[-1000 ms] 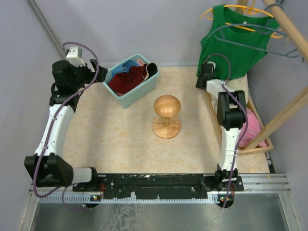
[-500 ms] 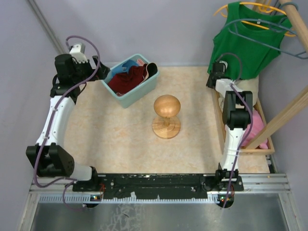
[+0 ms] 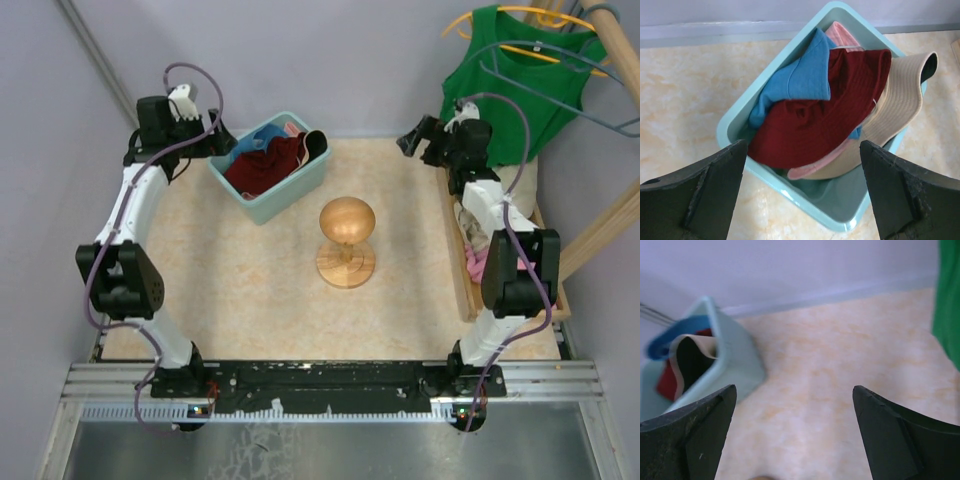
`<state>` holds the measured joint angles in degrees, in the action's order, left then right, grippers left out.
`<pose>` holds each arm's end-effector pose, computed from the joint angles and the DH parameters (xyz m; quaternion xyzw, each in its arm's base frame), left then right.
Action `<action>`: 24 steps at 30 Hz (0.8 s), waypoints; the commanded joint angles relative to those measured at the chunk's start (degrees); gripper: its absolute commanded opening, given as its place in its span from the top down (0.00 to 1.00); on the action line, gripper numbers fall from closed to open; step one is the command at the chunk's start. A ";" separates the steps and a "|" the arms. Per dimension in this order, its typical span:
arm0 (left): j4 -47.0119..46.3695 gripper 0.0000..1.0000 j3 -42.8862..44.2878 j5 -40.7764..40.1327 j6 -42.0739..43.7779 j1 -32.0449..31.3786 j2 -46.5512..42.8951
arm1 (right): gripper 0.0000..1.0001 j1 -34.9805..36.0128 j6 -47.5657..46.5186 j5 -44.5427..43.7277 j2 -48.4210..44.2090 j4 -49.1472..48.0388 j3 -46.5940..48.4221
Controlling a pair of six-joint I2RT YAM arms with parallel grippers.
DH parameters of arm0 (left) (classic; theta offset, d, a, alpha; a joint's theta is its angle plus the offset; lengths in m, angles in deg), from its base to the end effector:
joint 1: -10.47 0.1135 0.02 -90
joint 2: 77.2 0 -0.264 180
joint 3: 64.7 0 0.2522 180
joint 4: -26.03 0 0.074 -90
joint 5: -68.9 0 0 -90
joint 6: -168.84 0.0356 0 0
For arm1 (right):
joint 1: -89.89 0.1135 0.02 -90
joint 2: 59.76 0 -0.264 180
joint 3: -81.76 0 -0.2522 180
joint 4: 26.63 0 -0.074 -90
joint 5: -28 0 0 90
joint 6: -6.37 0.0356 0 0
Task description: Stack the hats
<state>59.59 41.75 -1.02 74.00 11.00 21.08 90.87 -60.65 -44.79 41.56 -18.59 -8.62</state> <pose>0.4048 -0.0085 0.3645 0.0541 0.8357 -0.1670 0.5203 0.4202 0.0177 0.2847 0.0698 0.8102 0.2378 0.5312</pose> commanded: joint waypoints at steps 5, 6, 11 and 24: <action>-1.67 0.01 9.02 2.96 1.79 -0.06 9.04 | 0.01 1.28 24.39 25.73 -5.81 -21.19 -3.68; -1.68 0.01 10.01 2.88 2.02 -0.04 10.05 | 0.01 1.77 24.54 25.72 -7.86 -21.60 -4.56; -1.42 0.01 14.88 2.89 2.31 -0.70 15.57 | 0.01 3.42 21.20 26.16 -14.78 -16.15 -5.94; -2.58 0.01 21.53 -8.65 2.21 -10.26 23.99 | 0.01 3.55 14.84 24.49 -19.06 -6.93 -8.08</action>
<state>57.95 59.56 -3.27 75.09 2.59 43.13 94.54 -43.25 -20.55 24.29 -28.34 -16.65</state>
